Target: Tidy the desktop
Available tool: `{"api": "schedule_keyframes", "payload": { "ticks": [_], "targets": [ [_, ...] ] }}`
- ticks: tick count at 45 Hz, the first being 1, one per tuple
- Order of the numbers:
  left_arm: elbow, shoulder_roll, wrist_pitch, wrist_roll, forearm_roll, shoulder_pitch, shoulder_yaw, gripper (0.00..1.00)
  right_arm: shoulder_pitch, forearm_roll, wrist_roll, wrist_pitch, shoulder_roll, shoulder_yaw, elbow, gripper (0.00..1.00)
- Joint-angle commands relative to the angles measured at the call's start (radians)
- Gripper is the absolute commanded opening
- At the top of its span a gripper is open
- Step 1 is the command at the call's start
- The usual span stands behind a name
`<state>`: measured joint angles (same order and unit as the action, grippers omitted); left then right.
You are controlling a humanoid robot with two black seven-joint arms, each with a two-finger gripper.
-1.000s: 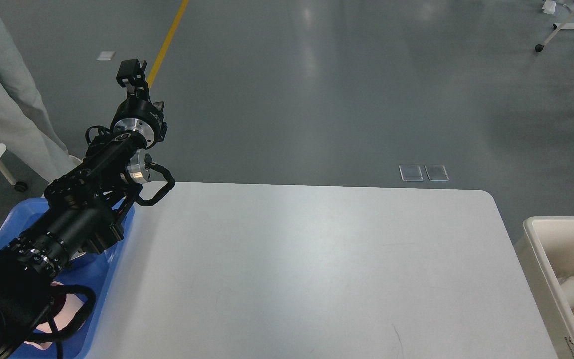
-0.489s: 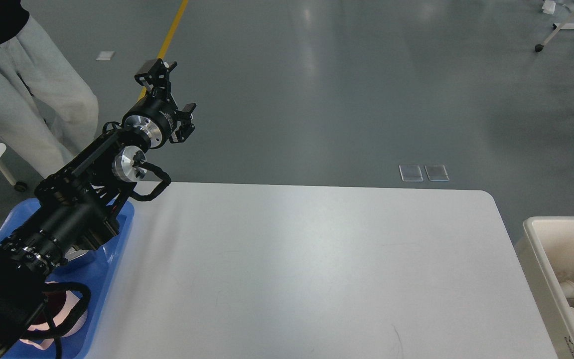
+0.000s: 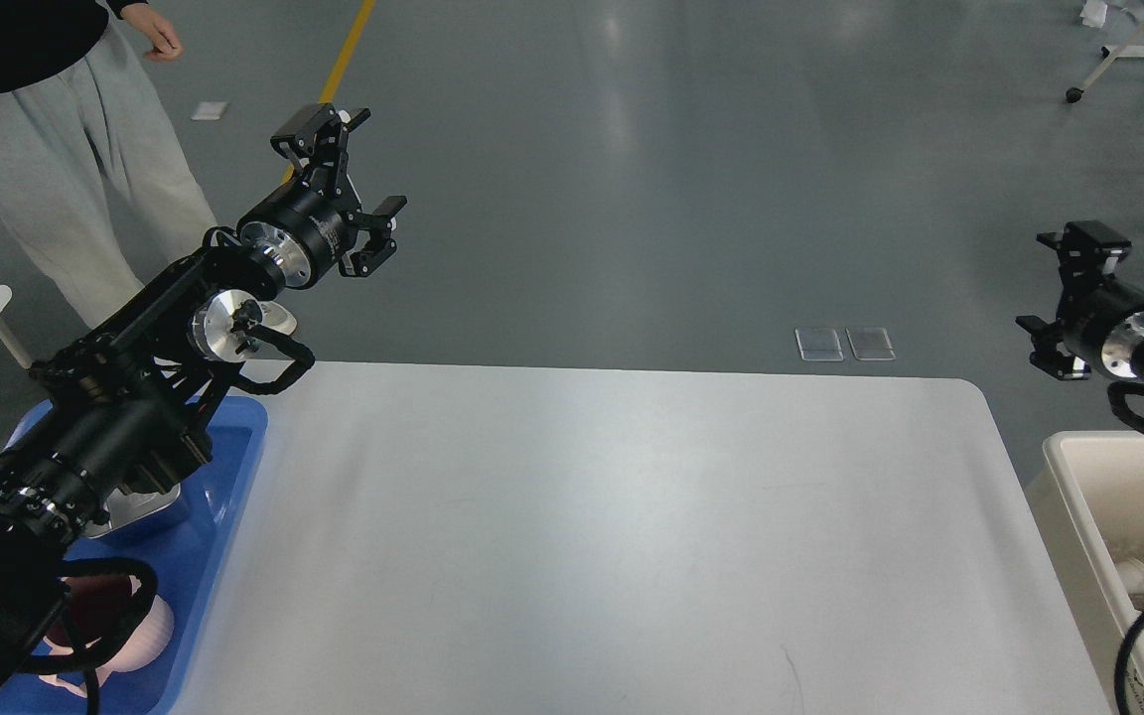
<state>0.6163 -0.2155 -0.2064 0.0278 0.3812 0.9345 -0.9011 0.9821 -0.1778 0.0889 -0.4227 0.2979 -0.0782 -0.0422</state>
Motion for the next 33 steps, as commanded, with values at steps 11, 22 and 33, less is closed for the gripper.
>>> {"api": "schedule_keyframes", "payload": {
  "ticks": [11, 22, 33],
  "targets": [
    [-0.004, -0.01, -0.007, 0.004, -0.082, -0.057, -0.061, 0.97, 0.033, 0.0, 0.238, 0.078, -0.186, -0.169, 0.001, 1.0],
    [-0.006, -0.011, -0.011, 0.004, -0.311, -0.137, -0.14, 0.97, 0.029, 0.0, 0.321, 0.071, -0.244, -0.299, 0.007, 1.0],
    [-0.059, -0.054, -0.261, 0.004, -0.357, -0.217, -0.245, 0.97, -0.002, -0.002, 0.368, 0.059, -0.299, -0.36, 0.01, 1.0]
  ]
}}
